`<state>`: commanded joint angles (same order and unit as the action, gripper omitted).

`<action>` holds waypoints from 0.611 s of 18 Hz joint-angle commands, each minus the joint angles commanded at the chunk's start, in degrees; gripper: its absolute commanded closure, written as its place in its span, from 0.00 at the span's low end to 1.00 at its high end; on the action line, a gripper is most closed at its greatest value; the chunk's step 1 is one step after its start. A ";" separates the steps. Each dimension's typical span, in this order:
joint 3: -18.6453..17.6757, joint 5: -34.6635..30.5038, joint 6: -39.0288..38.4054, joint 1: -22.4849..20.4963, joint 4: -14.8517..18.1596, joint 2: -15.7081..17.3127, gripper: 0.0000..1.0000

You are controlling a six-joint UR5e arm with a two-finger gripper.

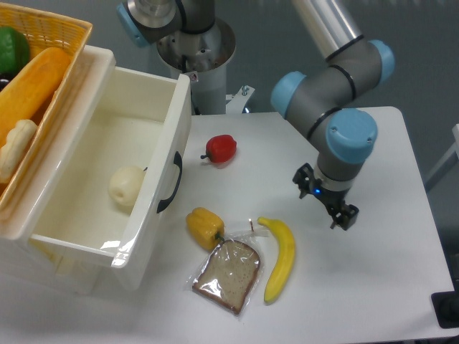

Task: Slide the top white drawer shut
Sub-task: 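Move the gripper toward the front of the open cream drawer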

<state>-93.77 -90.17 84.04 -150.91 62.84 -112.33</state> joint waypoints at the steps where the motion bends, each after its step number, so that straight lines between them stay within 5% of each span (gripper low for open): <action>1: -0.79 -0.35 -2.37 0.09 0.26 1.23 0.00; 4: -2.91 -0.09 -8.09 1.76 0.35 3.17 0.00; 9: -0.89 0.61 -15.20 3.69 0.00 5.11 0.02; 11: 0.17 4.28 -21.43 3.69 0.35 5.20 0.29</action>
<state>-93.61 -85.89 62.61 -147.22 63.19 -107.14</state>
